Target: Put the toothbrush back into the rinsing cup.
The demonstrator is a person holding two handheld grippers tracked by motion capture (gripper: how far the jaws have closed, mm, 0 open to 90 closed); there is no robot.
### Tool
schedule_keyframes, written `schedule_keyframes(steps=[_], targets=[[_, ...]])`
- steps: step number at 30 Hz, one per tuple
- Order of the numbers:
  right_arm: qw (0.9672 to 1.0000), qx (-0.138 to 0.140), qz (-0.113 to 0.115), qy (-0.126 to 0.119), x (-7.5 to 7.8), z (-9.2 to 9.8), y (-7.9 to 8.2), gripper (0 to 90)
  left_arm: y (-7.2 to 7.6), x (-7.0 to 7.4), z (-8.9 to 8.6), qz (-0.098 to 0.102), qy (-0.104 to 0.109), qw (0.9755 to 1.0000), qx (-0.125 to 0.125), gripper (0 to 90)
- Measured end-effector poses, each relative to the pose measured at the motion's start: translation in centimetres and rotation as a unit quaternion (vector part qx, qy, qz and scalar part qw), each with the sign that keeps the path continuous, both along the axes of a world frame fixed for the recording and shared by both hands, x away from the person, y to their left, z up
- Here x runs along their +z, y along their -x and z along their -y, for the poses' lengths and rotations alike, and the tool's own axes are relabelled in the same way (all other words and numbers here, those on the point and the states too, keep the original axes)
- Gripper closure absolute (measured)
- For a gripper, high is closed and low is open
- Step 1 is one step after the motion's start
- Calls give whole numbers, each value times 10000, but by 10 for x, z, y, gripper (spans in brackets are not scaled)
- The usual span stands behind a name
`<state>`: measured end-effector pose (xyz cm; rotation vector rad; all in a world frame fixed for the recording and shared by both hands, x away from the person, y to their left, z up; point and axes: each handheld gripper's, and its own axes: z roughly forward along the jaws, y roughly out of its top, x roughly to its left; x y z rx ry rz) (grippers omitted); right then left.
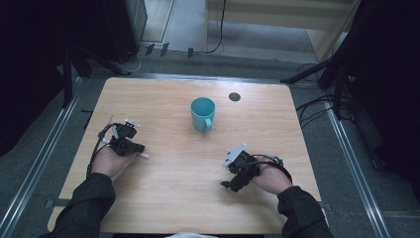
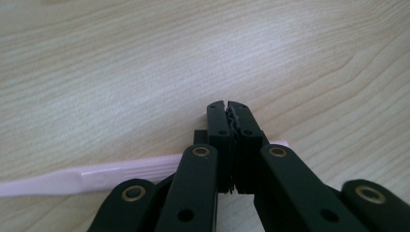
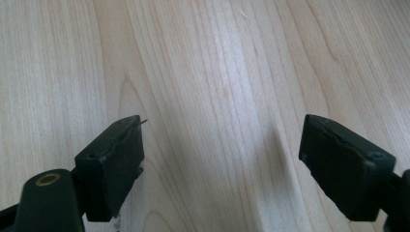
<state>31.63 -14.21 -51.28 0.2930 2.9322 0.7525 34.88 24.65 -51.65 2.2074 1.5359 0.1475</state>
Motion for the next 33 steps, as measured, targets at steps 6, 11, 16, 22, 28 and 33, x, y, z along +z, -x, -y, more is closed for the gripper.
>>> schedule_keyframes(steps=[6,11,16,22,28,33], targets=[[10000,86,23,-23,0,-7,-5,161,10,0,-8,-35,-19,10000,43,883],[9999,138,-6,-19,1,-13,-8,161,18,1,-13,-60,-5,9999,119,884],[9997,225,3,-31,1,-20,-12,161,26,0,-19,-99,-28,9997,201,883],[9996,284,8,-38,2,-25,-14,161,36,0,-26,-183,-19,9994,294,880],[9993,356,49,-55,2,-29,-17,161,47,0,-39,-239,-11,9985,498,876],[9995,325,-36,-5,2,-31,-16,161,53,1,-46,-268,60,9977,613,869]])
